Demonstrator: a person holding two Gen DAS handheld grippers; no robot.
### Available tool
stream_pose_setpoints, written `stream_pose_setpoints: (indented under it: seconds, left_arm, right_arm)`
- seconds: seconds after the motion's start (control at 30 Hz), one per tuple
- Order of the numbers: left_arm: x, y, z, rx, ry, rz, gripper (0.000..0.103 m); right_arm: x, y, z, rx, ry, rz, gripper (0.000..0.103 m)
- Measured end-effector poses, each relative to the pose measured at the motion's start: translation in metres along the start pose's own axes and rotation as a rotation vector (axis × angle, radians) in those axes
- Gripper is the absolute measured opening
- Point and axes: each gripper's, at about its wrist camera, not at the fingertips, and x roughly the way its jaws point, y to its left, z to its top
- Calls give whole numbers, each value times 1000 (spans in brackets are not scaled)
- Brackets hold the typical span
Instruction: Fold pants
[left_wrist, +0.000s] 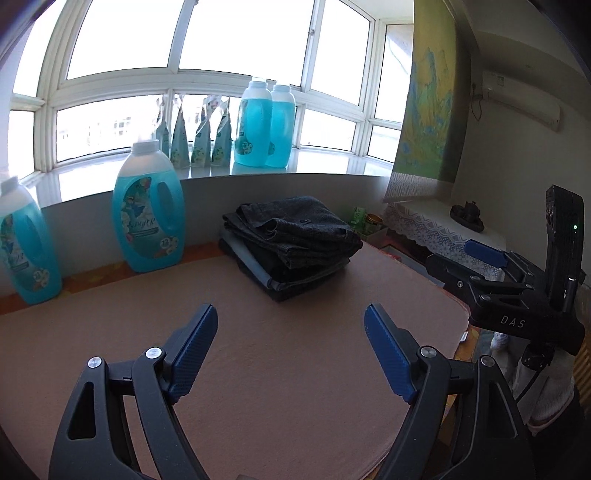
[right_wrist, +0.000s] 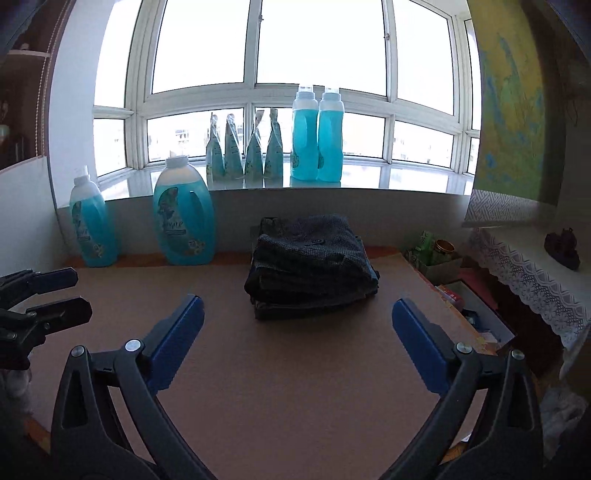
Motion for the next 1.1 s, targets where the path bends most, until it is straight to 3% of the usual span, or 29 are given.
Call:
stream_pose_setpoints:
  seconds: [0.33, 0.53, 1.1]
  left_arm:
    - [-37, 3, -40, -30, -11, 66, 82]
    - [-49, -2, -56, -34, -6, 98, 82]
    - [-53, 2, -65, -67, 6, 128, 82]
  right_arm:
    - [-47, 15, -37, 108, -3, -84, 103]
    - [-57, 8, -51, 185, 1, -60, 103]
    - [-65, 5, -58, 175, -16, -135, 103]
